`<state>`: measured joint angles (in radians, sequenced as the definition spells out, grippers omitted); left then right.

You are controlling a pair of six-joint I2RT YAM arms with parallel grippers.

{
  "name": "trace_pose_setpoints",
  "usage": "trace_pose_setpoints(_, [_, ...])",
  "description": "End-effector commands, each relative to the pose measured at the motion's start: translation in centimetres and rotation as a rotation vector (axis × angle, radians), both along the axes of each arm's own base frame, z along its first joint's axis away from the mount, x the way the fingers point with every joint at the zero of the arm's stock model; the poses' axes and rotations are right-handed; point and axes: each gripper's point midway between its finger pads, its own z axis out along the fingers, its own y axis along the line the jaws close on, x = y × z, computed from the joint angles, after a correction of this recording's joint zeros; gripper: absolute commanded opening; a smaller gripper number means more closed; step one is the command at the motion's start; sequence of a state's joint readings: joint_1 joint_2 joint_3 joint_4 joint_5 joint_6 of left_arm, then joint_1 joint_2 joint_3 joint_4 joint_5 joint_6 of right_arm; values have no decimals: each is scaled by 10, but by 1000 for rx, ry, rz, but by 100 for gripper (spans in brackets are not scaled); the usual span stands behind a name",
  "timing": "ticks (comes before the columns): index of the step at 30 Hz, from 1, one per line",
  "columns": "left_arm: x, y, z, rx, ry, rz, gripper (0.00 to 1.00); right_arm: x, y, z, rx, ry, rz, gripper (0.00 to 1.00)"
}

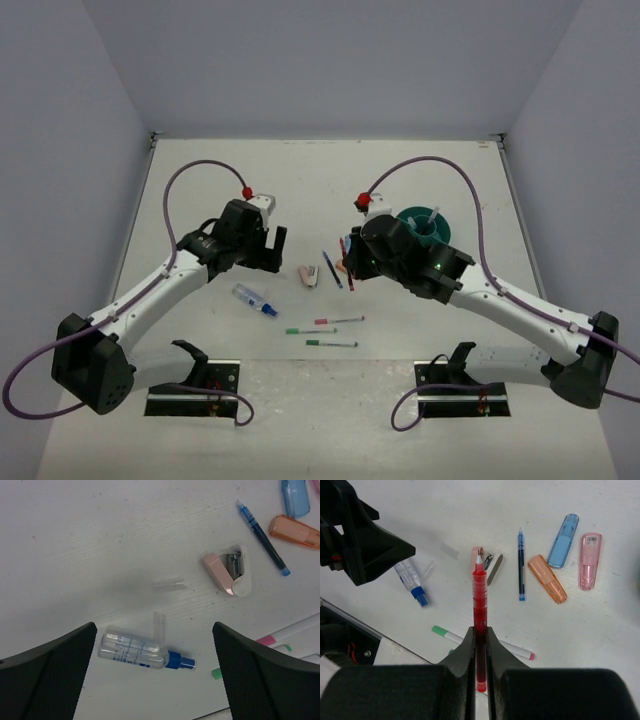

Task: Sort the stationery into containers
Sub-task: Pick up the pen from the center of the board, then close the pen cap on the pen.

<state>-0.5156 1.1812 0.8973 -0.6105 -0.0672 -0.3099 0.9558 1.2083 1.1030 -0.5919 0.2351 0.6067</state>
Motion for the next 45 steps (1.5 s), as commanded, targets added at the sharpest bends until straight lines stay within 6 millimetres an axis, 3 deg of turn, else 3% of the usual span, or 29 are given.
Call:
trace_pose_setpoints(1, [6,-3,0,184,-60,-190,100,-9,-14,-11,-38,-45,66,0])
trace_pose_setpoints(3, [11,-3,-5,259,-93,-293,100,-9,-18,-7,-31,-82,76,0])
trace_pose_setpoints(8, [12,-32,6,201,-89,-475,98,-5,-28,-2,-19,-150,102,0])
trace_pose_setpoints(11, [8,-34,-2,262,-88,-598,96,-4,-37,4,-12,-205,117,0])
trace_pose_setpoints(14, [2,-28,-22,322,-8,-657,96,-3,-44,3,-11,-235,117,0])
trace_pose_setpoints(16, [7,-32,-41,359,33,-695,91,-1,-47,4,12,-266,115,0])
trace_pose_setpoints(17, [11,-32,-42,372,47,-697,84,-1,-47,6,27,-277,119,0])
trace_pose_setpoints(20, [13,-32,-74,411,208,-658,68,2,-53,-4,18,-263,109,0])
trace_pose_setpoints(23, [22,-43,-76,377,211,-628,58,5,-56,-7,16,-255,93,0])
trace_pose_setpoints(25, [25,-48,-66,319,141,-600,62,5,-55,-10,16,-245,97,0])
trace_pose_setpoints(28, [38,-48,-31,227,1,-494,74,7,-54,-15,7,-230,91,0])
trace_pose_setpoints(31, [54,-28,-2,225,-94,-255,100,8,-55,-17,1,-223,85,0])
trace_pose_setpoints(34, [59,-14,14,88,-48,65,100,10,-58,-20,-10,-222,68,0])
trace_pose_setpoints(37, [57,-5,14,-101,42,310,100,11,-60,-22,-16,-221,58,0])
trace_pose_setpoints(40, [38,6,-4,-219,146,668,100,13,-60,-25,-25,-216,55,0])
trace_pose_setpoints(43, [22,-4,-10,-410,242,843,100,14,-59,-30,-37,-201,57,0])
trace_pose_setpoints(45, [9,10,-10,-430,275,1034,95,14,-58,-34,-45,-189,60,0])
